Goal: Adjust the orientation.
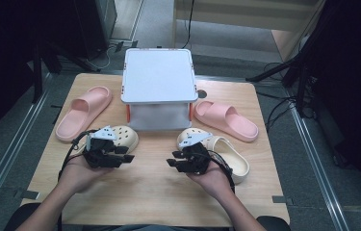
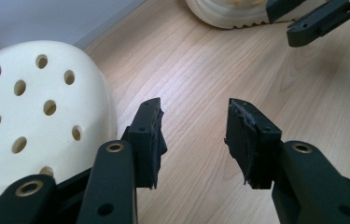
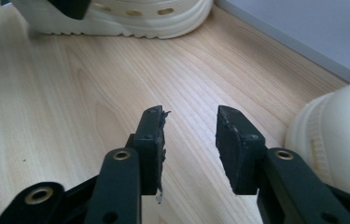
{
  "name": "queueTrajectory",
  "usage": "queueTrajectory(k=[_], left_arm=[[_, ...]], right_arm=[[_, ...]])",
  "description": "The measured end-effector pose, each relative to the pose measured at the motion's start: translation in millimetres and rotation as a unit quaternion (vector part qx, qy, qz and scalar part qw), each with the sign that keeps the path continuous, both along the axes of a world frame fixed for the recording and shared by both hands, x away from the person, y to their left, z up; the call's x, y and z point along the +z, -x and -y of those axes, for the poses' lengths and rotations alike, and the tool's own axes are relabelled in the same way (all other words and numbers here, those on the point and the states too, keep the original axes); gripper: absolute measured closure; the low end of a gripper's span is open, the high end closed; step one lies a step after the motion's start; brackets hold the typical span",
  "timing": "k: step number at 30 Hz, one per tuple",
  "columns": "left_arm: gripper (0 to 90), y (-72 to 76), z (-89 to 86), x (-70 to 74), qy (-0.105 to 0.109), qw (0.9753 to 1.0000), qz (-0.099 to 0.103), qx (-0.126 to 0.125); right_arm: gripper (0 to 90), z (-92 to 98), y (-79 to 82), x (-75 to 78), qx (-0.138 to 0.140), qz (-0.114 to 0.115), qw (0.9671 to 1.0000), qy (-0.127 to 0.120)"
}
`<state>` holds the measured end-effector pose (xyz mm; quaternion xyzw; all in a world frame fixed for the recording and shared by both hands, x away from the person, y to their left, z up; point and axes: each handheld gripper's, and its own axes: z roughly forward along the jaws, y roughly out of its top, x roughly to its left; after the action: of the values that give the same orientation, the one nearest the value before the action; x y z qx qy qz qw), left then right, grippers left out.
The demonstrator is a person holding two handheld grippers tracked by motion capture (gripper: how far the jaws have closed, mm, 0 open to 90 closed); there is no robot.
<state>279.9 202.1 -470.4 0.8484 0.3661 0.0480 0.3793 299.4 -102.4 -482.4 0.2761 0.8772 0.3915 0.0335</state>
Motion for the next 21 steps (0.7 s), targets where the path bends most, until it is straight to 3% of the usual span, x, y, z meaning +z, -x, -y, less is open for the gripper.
queueTrajectory(k=[3, 4, 7, 9, 10, 15, 16, 21], left_arm=[[55.0, 0.8, 0.5, 0.2, -0.001, 1.0000, 0.001, -0.005], [55.2, 1.4, 0.7, 0.3, -0.001, 1.0000, 0.002, -0.006], [60.1, 0.8, 0.0, 2.3, 0.010, 0.9997, -0.019, -0.008], [65.7, 1.3, -0.2, 5.3, 0.012, 0.9997, -0.020, -0.005], [68.2, 2.2, -1.7, 8.6, 0.012, 0.9998, -0.012, -0.009], [79.0, 2.8, -9.6, 10.2, 0.013, 0.9998, -0.013, -0.004], [81.6, 4.6, -14.6, 11.8, 0.011, 0.9999, -0.007, -0.003], [87.0, 7.7, -23.4, 15.8, 0.009, 1.0000, 0.001, 0.001]], right_arm=[[61.3, 1.3, -1.6, -0.3, -0.005, -0.002, 1.0000, 0.001], [66.9, 3.3, -2.0, 0.6, -0.005, -0.004, 1.0000, -0.002], [68.9, 5.3, -1.7, 1.8, -0.003, -0.012, 0.9999, -0.009], [72.4, 6.7, -1.0, 2.7, -0.002, -0.016, 0.9998, -0.011], [75.6, 7.9, 0.0, 3.7, -0.002, -0.018, 0.9998, -0.011], [82.9, 10.5, 1.8, 7.4, 0.000, -0.021, 0.9997, -0.016], [89.1, 12.2, 2.6, 10.4, -0.002, -0.021, 0.9997, -0.015], [90.0, 15.4, 0.6, 13.4, -0.003, -0.017, 0.9997, -0.017]])
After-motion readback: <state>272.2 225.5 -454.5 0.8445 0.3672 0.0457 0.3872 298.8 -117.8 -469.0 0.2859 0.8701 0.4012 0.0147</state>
